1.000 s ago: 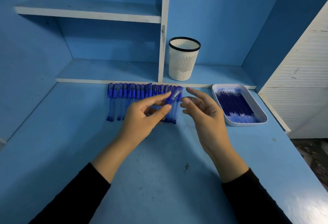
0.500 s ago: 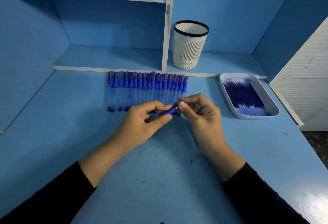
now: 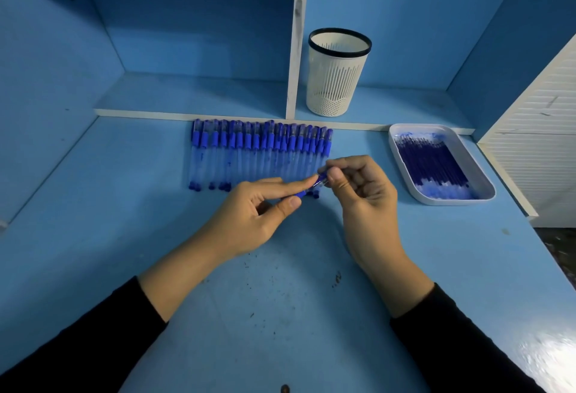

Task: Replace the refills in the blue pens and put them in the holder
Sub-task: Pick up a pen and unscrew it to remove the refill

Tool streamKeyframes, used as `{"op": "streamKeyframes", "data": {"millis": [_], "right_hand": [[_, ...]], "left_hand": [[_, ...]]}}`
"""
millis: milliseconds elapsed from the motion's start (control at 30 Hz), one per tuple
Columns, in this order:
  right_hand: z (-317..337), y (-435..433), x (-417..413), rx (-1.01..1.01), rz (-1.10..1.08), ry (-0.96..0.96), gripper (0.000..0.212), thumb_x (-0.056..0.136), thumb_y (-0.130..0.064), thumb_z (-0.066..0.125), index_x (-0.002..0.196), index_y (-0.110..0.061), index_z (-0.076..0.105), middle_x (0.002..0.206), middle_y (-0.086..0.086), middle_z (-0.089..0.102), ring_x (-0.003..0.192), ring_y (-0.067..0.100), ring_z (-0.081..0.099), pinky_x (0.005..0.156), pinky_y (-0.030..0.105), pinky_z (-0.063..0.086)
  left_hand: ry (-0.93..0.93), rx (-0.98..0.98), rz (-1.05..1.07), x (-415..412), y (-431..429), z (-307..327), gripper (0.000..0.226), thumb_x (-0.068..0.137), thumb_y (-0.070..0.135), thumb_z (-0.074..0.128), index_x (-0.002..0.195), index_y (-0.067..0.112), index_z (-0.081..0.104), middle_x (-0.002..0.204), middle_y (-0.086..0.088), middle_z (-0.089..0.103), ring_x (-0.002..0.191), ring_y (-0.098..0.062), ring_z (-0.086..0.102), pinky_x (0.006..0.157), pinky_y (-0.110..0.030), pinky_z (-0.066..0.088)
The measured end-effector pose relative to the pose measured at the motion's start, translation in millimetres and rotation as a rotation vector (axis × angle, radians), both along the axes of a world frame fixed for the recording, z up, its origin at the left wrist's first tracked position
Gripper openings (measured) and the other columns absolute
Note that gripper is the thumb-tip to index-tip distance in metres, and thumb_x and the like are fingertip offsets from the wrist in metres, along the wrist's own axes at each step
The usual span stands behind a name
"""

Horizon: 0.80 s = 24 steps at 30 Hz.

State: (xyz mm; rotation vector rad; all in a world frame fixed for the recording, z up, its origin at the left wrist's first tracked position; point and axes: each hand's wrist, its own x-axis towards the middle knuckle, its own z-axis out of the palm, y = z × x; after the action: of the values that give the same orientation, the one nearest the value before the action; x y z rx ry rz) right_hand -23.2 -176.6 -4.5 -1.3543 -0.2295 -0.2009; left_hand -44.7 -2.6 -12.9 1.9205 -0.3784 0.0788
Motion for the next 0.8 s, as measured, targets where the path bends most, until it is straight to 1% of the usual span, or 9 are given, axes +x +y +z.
{"op": "streamKeyframes", "data": {"millis": [133, 233, 333, 400, 500, 567, 633, 700, 800], "right_hand": [[8, 1, 4, 0.012, 0.028, 0.002, 0.011, 0.09, 0.001, 0.061, 0.092, -0.009, 0.063, 0.079, 0.001, 0.066, 0.074, 0.01, 0.061, 0.076, 0.022, 0.05], [14, -1, 8, 0.052, 0.047, 0.042, 0.013, 0.09, -0.002, 0.061, 0.096, -0.012, 0.055, 0.079, 0.005, 0.063, 0.072, 0.012, 0.06, 0.075, 0.022, 0.049], [18, -14, 13, 0.038, 0.022, 0.089, 0.015, 0.09, -0.001, 0.061, 0.09, -0.01, 0.05, 0.076, 0.009, 0.063, 0.067, 0.012, 0.06, 0.072, 0.021, 0.05], [19, -24, 17, -0.065, 0.005, 0.112, 0.014, 0.088, -0.001, 0.065, 0.088, -0.009, 0.053, 0.073, 0.009, 0.063, 0.067, 0.014, 0.059, 0.071, 0.022, 0.05], [17, -36, 24, -0.237, 0.009, 0.16, 0.012, 0.085, -0.004, 0.07, 0.088, -0.007, 0.06, 0.071, 0.003, 0.065, 0.065, 0.017, 0.057, 0.069, 0.028, 0.049], [11, -39, 27, -0.46, -0.002, 0.162, 0.01, 0.084, -0.007, 0.073, 0.086, -0.011, 0.064, 0.074, -0.002, 0.065, 0.063, 0.018, 0.057, 0.062, 0.027, 0.045], [6, -36, 28, -0.645, -0.016, 0.15, 0.012, 0.082, -0.011, 0.075, 0.082, -0.019, 0.066, 0.077, -0.002, 0.066, 0.061, 0.015, 0.056, 0.057, 0.019, 0.043], [1, -31, 29, -0.733, -0.032, 0.11, 0.013, 0.081, -0.012, 0.076, 0.081, -0.021, 0.067, 0.078, 0.002, 0.067, 0.064, 0.012, 0.056, 0.062, 0.015, 0.045], [-3, -25, 29, -0.833, -0.06, 0.042, 0.006, 0.082, -0.014, 0.075, 0.088, -0.015, 0.073, 0.082, 0.005, 0.07, 0.073, 0.017, 0.062, 0.069, 0.015, 0.046]], "left_hand": [[0.014, -0.057, 0.057, -2, -1, 2, 0.038, 0.09, 0.028, 0.064, 0.123, 0.047, 0.062, 0.087, 0.002, 0.065, 0.05, -0.013, 0.028, 0.049, -0.025, 0.031], [-0.013, -0.073, 0.095, -4, -2, 3, 0.034, 0.089, 0.031, 0.064, 0.121, 0.043, 0.065, 0.074, 0.0, 0.056, 0.057, -0.013, 0.035, 0.054, -0.021, 0.034], [-0.015, -0.114, 0.115, -4, -2, 5, 0.027, 0.092, 0.028, 0.066, 0.117, 0.035, 0.068, 0.078, 0.002, 0.066, 0.058, -0.014, 0.043, 0.055, -0.024, 0.041], [-0.025, -0.116, 0.124, -4, -1, 7, 0.027, 0.091, 0.027, 0.067, 0.117, 0.032, 0.069, 0.081, 0.001, 0.067, 0.059, -0.022, 0.049, 0.056, -0.031, 0.045], [-0.065, -0.076, 0.136, -2, 2, 9, 0.031, 0.086, 0.027, 0.065, 0.116, 0.029, 0.069, 0.084, 0.01, 0.069, 0.063, -0.014, 0.061, 0.059, -0.019, 0.047], [-0.086, -0.062, 0.157, 0, 5, 9, 0.03, 0.085, 0.026, 0.066, 0.114, 0.029, 0.069, 0.093, 0.017, 0.073, 0.074, -0.009, 0.067, 0.069, -0.016, 0.051], [-0.114, -0.061, 0.179, 1, 7, 8, 0.028, 0.083, 0.025, 0.067, 0.111, 0.026, 0.071, 0.102, 0.02, 0.073, 0.091, -0.003, 0.069, 0.084, -0.014, 0.051], [-0.142, -0.045, 0.187, 2, 7, 6, 0.026, 0.082, 0.025, 0.068, 0.108, 0.026, 0.072, 0.107, 0.021, 0.072, 0.1, 0.001, 0.067, 0.09, -0.013, 0.049], [-0.139, -0.019, 0.181, 1, 5, 4, 0.022, 0.083, 0.023, 0.07, 0.104, 0.029, 0.073, 0.106, 0.022, 0.072, 0.102, 0.002, 0.067, 0.093, -0.016, 0.049]]}}
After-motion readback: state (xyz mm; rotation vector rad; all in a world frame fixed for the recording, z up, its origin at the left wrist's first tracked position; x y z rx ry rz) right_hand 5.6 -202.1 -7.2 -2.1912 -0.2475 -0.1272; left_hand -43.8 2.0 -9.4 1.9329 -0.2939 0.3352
